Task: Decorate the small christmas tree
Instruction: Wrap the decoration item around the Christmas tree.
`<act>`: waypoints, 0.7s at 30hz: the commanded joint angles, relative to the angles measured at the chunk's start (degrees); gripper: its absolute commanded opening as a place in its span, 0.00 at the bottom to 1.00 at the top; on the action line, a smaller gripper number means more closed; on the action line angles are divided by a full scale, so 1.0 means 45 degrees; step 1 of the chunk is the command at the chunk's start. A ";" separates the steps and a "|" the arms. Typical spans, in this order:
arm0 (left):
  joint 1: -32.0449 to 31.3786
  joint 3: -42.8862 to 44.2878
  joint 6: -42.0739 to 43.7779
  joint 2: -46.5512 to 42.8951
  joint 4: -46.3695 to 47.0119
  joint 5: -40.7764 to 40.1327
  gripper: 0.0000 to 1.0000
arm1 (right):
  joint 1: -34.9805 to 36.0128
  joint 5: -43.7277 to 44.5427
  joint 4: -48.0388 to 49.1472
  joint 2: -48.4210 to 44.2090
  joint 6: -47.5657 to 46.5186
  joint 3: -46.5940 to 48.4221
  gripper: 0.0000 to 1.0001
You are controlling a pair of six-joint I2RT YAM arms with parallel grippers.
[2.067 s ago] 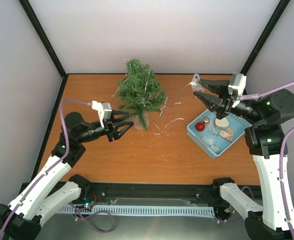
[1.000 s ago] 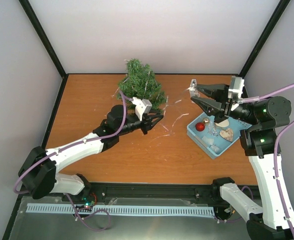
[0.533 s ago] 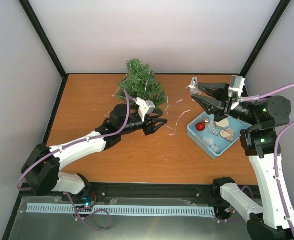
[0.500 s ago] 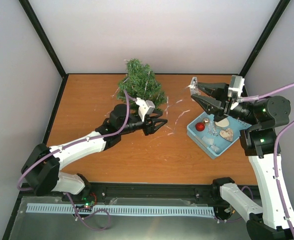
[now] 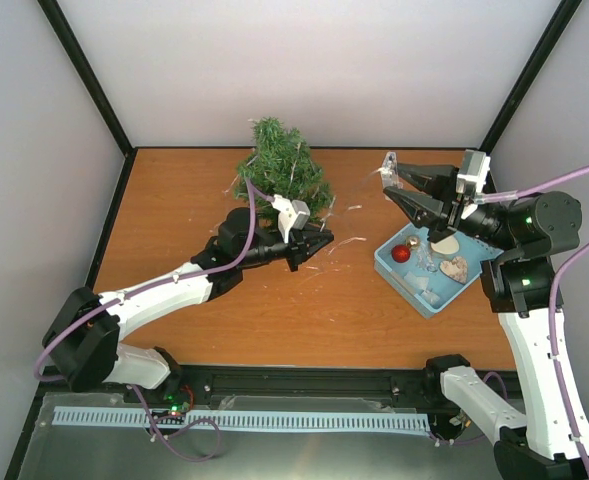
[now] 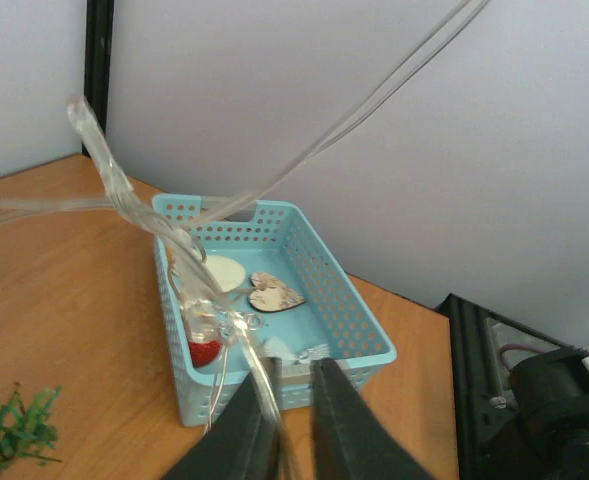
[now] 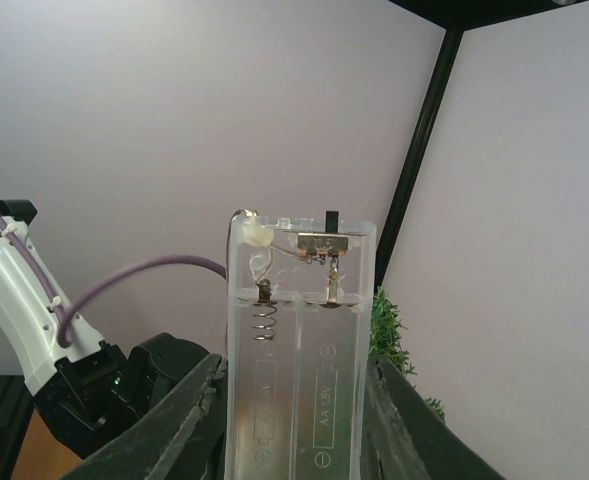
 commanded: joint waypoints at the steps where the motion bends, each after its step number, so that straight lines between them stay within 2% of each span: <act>1: -0.0103 0.0380 0.0141 -0.0319 0.0540 -0.0240 0.01 | 0.0111 0.0154 -0.0839 -0.0330 -0.0715 0.0040 0.18; 5: -0.0112 0.0492 -0.0003 -0.0624 0.0371 -0.0573 0.01 | 0.0111 0.1349 -0.3954 -0.0922 -0.3139 -0.0331 0.18; 10: -0.0113 0.0586 0.0114 -0.0656 -0.0064 -0.0938 0.01 | 0.0111 0.4784 -0.7640 -0.1719 -0.5744 -0.1137 0.18; 13: -0.0112 0.0568 0.0104 -0.0697 -0.0080 -0.1053 0.01 | 0.0111 0.5184 -0.8581 -0.1819 -0.6278 -0.1797 0.17; 17: -0.0101 0.0709 0.0142 -0.0626 -0.0133 -0.1197 0.01 | 0.0111 0.5041 -0.8787 -0.1708 -0.5879 -0.2524 0.16; 21: -0.0108 0.0843 0.0133 -0.0494 -0.0159 -0.1325 0.01 | 0.0111 0.6804 -0.9878 -0.1213 -0.6023 -0.2560 0.15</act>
